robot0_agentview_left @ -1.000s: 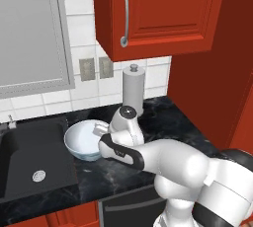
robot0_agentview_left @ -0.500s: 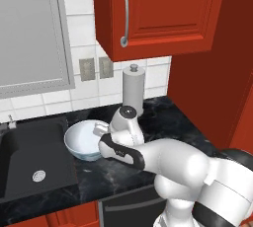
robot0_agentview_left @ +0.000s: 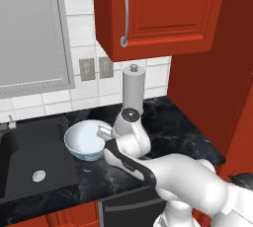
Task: Pick the cup and bowl from the counter and place them on the counter next to the sink.
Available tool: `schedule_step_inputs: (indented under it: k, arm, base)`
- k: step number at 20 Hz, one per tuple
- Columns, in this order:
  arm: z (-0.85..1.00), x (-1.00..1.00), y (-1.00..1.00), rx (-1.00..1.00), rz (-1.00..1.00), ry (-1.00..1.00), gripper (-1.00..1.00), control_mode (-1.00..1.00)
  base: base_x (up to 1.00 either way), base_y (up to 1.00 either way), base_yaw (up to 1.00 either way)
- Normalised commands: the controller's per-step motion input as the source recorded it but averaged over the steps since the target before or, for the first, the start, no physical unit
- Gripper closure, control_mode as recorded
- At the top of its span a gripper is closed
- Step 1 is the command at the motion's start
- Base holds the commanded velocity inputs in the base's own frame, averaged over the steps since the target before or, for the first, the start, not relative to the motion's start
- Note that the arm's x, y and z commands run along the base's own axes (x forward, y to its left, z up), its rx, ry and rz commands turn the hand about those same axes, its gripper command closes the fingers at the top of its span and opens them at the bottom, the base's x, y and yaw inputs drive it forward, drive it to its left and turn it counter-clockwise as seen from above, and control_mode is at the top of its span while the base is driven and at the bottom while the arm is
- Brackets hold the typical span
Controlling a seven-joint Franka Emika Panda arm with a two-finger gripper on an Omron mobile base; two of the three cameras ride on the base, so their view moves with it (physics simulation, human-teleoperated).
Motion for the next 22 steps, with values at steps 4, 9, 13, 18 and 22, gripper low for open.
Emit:
schedule_step_inputs:
  k: [4, 9, 13, 18, 22]
  arm:
    - [0.35, -0.52, -0.25, 0.04, -0.16, 0.00, -1.00, -1.00]
    - [0.74, -0.24, -0.12, 0.10, -0.08, 0.00, -1.00, -1.00]
    - [0.96, 0.00, -0.03, 0.11, 0.00, 0.00, -1.00, -1.00]
    - [0.97, 0.00, -0.07, 0.11, 0.00, 0.00, -1.00, -1.00]
    - [0.68, -0.08, 0.00, 0.03, 0.03, 0.00, -1.00, -1.00]
  base:
    - [0.00, 0.00, 0.00]
    - [0.00, 0.00, 0.00]
    - [0.00, 0.00, 0.00]
    - [0.00, 0.00, 0.00]
    - [0.00, 0.00, 0.00]
